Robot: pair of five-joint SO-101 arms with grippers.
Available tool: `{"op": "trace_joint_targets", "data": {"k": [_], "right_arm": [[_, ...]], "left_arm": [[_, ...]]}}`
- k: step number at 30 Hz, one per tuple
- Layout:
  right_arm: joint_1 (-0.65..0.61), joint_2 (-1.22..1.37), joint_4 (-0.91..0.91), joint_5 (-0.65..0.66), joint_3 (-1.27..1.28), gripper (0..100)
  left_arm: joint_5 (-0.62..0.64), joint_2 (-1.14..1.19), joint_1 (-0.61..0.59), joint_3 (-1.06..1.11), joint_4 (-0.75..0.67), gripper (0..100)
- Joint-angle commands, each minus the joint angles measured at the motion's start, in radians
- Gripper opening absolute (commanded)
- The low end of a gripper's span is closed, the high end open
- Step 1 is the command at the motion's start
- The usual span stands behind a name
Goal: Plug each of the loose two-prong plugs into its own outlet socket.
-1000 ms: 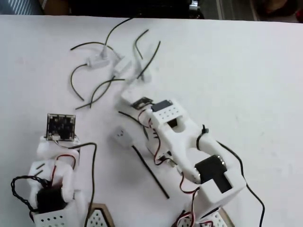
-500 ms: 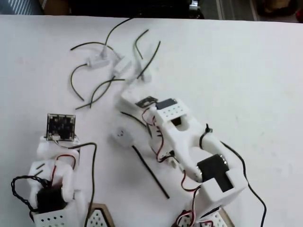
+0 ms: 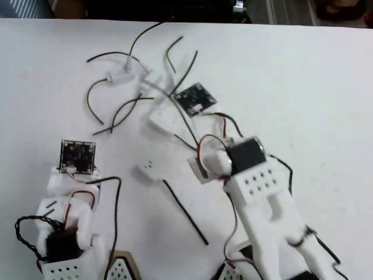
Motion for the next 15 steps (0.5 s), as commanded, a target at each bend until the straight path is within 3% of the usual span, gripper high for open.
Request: {"op": "trace_joint_targets", "data": {"k": [1, 9, 15], "right_arm": [[-0.030, -0.119, -0.125, -0.054, 0.083, 1.7], [-0.188, -0.275, -0.473, -0.169, 0.377, 1.7], [-0.272, -0.410, -0.573, -0.175, 0.523, 1.7]], "left_arm": [[0.011, -0.007, 0.019, -0.021, -0.021, 2], [0.011, -0.007, 0.021, -0.020, -0.084, 2], [0.012, -0.007, 0.067, -0.020, -0.189, 2]]}}
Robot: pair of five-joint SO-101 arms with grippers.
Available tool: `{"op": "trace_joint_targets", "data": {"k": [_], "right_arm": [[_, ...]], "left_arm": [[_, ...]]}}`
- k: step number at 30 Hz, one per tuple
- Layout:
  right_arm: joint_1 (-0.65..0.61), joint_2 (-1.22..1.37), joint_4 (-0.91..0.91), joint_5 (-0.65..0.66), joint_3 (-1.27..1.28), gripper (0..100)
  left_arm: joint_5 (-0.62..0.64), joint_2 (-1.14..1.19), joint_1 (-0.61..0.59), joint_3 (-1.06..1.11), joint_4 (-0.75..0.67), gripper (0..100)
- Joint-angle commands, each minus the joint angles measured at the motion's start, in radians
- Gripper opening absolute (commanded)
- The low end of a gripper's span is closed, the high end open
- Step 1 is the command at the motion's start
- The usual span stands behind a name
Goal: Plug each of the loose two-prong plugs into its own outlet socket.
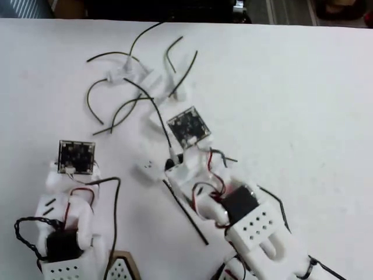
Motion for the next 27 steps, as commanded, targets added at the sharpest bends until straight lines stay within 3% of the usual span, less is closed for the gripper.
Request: {"op": "trace_joint_targets", "data": {"k": [1, 7, 16, 21, 27], "right_arm": [[-0.058, -0.108, -0.050, -0.005, 0.044, 1.7], [-0.116, -0.294, -0.054, -0.005, 0.173, 1.7], [-0.136, -0.622, -0.047, -0.002, 0.315, 1.7], [-0.177, -0.720, -0.047, 0.071, 0.394, 1.7], [-0.174, -0.700, -0.047, 0.078, 0.402, 1.7]], "left_arm": [[0.012, -0.007, 0.087, -0.020, -0.071, 2], [0.011, -0.007, 0.321, -0.023, -0.150, 2], [0.005, -0.007, 0.487, -0.021, -0.204, 2], [0.003, -0.008, 0.608, -0.029, -0.206, 2], [-0.222, -0.008, 0.786, -0.069, -0.084, 2]]}}
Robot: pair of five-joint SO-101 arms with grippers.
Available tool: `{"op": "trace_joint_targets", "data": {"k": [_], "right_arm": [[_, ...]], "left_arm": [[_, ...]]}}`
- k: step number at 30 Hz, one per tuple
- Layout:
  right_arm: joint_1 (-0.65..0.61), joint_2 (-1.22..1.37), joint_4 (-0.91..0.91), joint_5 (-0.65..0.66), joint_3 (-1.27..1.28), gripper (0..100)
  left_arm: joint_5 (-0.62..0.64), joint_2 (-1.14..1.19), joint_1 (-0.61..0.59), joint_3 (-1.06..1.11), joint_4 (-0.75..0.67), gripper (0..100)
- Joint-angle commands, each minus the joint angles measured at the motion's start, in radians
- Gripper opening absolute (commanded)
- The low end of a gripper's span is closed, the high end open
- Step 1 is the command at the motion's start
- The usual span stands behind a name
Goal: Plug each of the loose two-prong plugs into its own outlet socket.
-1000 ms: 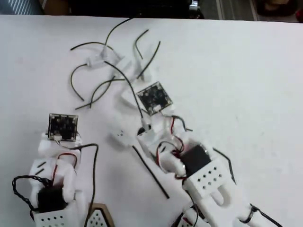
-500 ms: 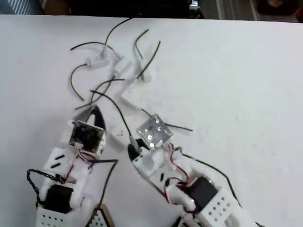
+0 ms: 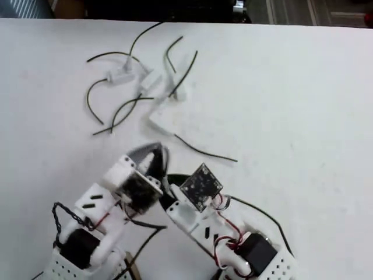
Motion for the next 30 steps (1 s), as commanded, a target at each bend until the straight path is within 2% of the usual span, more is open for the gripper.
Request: {"op": "trace_joint_targets", "data": {"k": [1, 4, 8, 12, 14, 19, 24, 30], "right_arm": [[-0.010, 0.013, -0.018, 0.012, -0.008, 1.7], [-0.008, 0.031, -0.022, 0.014, -0.008, 1.7], [-0.005, 0.038, -0.021, 0.014, -0.008, 1.7], [0.076, 0.036, -0.025, 0.015, -0.012, 1.7], [0.150, 0.038, -0.065, 0.011, -0.012, 1.7], [0.314, 0.039, -0.186, -0.029, -0.008, 1.7], [0.387, 0.041, -0.231, -0.071, -0.008, 1.7], [0.401, 0.041, -0.251, -0.072, 0.017, 1.7]], "left_arm": [[-0.126, -0.002, 0.097, -0.078, 0.083, 2], [-0.124, -0.002, 0.127, -0.130, 0.138, 2], [-0.106, -0.002, 0.107, -0.146, 0.153, 2], [-0.097, 0.001, -0.036, -0.146, 0.176, 2], [-0.029, 0.002, -0.136, -0.146, 0.183, 3], [0.121, 0.005, -0.312, -0.149, 0.230, 16], [0.121, 0.005, -0.346, -0.152, 0.301, 19], [0.120, 0.010, -0.352, -0.183, 0.333, 19]]}}
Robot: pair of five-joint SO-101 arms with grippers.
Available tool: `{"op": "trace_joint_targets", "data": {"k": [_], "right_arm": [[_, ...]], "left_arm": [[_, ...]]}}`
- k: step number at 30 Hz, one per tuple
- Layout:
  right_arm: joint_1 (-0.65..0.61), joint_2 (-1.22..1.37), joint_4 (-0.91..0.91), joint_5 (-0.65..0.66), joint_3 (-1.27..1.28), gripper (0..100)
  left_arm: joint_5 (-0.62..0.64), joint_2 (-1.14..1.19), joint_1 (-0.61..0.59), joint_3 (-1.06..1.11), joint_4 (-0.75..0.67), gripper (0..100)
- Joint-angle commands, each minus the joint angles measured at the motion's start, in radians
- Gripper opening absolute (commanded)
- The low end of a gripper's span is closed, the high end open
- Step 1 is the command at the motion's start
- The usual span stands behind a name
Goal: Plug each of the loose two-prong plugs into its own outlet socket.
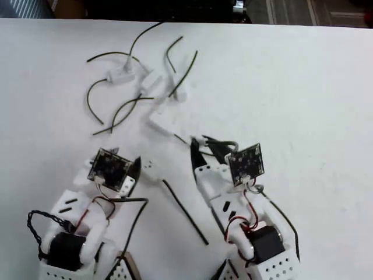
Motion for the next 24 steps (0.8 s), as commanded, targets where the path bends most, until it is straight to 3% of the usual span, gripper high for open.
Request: {"op": "trace_joint_targets", "data": {"k": [1, 10, 18, 24], "right_arm": [[0.013, 0.010, -0.051, -0.009, 0.015, 1.7], [0.018, 0.010, -0.076, -0.008, 0.032, 1.7], [0.018, 0.010, -0.071, -0.002, 0.034, 1.7], [0.018, 0.010, -0.067, -0.002, 0.034, 1.7]], "left_arm": [[0.005, 0.022, -0.007, -0.103, 0.034, 19], [0.021, 0.579, -0.001, -0.473, 0.133, 19], [0.250, 1.113, -0.004, -0.689, 0.189, 27], [0.351, 1.451, 0.001, -0.842, 0.189, 30]]}}
